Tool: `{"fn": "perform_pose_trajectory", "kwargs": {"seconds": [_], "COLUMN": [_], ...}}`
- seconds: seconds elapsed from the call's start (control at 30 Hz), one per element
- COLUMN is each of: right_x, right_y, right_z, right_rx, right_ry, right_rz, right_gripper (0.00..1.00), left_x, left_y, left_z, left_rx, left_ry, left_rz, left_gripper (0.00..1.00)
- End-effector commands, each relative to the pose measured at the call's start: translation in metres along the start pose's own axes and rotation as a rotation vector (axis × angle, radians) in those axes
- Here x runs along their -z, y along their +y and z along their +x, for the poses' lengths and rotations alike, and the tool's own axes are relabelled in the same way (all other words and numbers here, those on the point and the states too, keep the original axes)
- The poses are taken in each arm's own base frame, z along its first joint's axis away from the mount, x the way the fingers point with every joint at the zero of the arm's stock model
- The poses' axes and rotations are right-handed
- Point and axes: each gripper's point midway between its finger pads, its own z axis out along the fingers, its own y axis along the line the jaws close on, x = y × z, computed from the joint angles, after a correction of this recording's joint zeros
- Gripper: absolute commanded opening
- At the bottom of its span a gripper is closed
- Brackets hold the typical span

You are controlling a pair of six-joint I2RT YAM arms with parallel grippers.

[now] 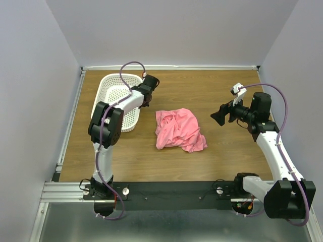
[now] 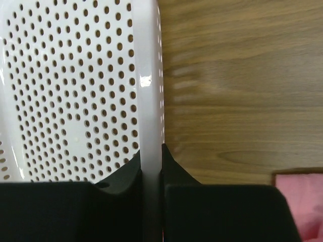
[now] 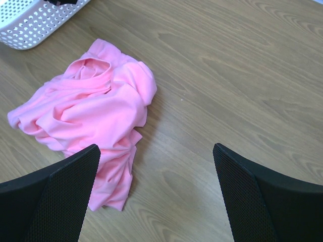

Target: Fold and stack the t-shirts

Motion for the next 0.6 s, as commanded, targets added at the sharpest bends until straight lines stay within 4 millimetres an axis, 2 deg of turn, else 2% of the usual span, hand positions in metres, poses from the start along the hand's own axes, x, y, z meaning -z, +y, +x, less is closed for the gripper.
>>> {"fn": "perform_pose_trajectory", "kwargs": {"seconds": [0.0, 0.07, 0.17, 0.2, 0.3, 0.43, 0.47, 0.5, 0.53, 0.57], "right_x": [0.001, 0.0, 0.0, 0.0, 0.001, 0.001, 0.001, 0.001, 0.0, 0.0], "right_y": [0.003, 0.004, 0.005, 0.005, 0.006, 0.008, 0.008, 0.008, 0.009, 0.009], "right_z": [-0.005, -0.004, -0.005, -0.005, -0.005, -0.006, -0.005, -0.005, -0.004, -0.004], "right_rx": [0.01, 0.008, 0.003, 0.003, 0.006, 0.006, 0.004, 0.003, 0.001, -0.001], "right_ry": [-0.009, -0.008, -0.01, -0.01, -0.013, -0.016, -0.014, -0.013, -0.012, -0.012], "right_rz": [-0.02, -0.027, -0.034, -0.034, -0.035, -0.042, -0.045, -0.048, -0.05, -0.05], "right_gripper": [1.0, 1.0, 1.0, 1.0, 1.0, 1.0, 1.0, 1.0, 1.0, 1.0], "left_x": [0.001, -0.004, -0.017, -0.02, -0.029, -0.033, -0.038, -0.038, -0.045, -0.045], "left_y": [0.054, 0.076, 0.095, 0.106, 0.116, 0.136, 0.142, 0.145, 0.146, 0.15], "left_z": [0.007, 0.009, 0.011, 0.005, -0.001, -0.031, -0.033, -0.047, -0.049, -0.064], "left_rx": [-0.012, -0.008, -0.006, -0.012, -0.026, -0.033, -0.03, -0.018, -0.041, -0.033], "left_ry": [0.016, 0.028, 0.053, 0.05, 0.04, -0.029, -0.028, -0.056, -0.05, -0.081], "left_rz": [-0.179, -0.207, -0.233, -0.244, -0.249, -0.291, -0.293, -0.288, -0.292, -0.3], "left_gripper": [0.05, 0.04, 0.04, 0.03, 0.03, 0.03, 0.03, 0.03, 0.03, 0.03]}}
